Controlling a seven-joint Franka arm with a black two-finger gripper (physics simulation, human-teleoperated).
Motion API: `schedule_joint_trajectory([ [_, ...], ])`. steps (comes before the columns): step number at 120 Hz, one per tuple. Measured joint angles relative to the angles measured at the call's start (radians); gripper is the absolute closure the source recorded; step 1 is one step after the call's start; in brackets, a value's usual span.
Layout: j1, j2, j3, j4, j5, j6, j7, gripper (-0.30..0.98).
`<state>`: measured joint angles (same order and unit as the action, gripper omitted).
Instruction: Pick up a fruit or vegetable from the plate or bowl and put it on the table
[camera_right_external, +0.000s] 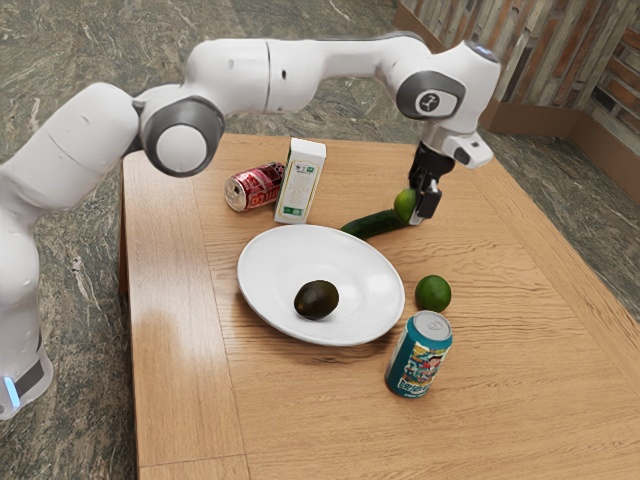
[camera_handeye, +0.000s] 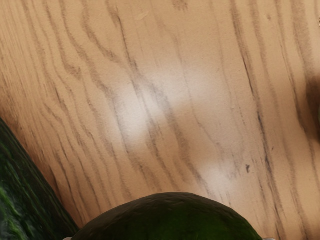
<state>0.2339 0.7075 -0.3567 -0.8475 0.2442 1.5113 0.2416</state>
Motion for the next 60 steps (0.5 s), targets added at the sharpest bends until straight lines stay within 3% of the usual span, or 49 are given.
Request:
schedule_joint_trajectory([
  [11, 0.007, 0.014, -0.013, -0.003, 0.002, 0.057, 0.033, 0.32],
  [24, 0.007, 0.017, -0.017, -0.006, -0.003, 0.097, 0.066, 0.15],
  [40, -0.008, -0.006, -0.013, -0.032, -0.006, 0.123, 0.098, 0.06],
  [49, -0.047, -0.239, 0.015, -0.249, -0.011, 0.102, 0.083, 0.04],
  [55, -0.155, -0.496, 0.069, -0.471, -0.023, 0.085, 0.058, 0.02],
  [60, -0.235, -0.610, 0.090, -0.558, -0.031, 0.073, 0.036, 0.02],
])
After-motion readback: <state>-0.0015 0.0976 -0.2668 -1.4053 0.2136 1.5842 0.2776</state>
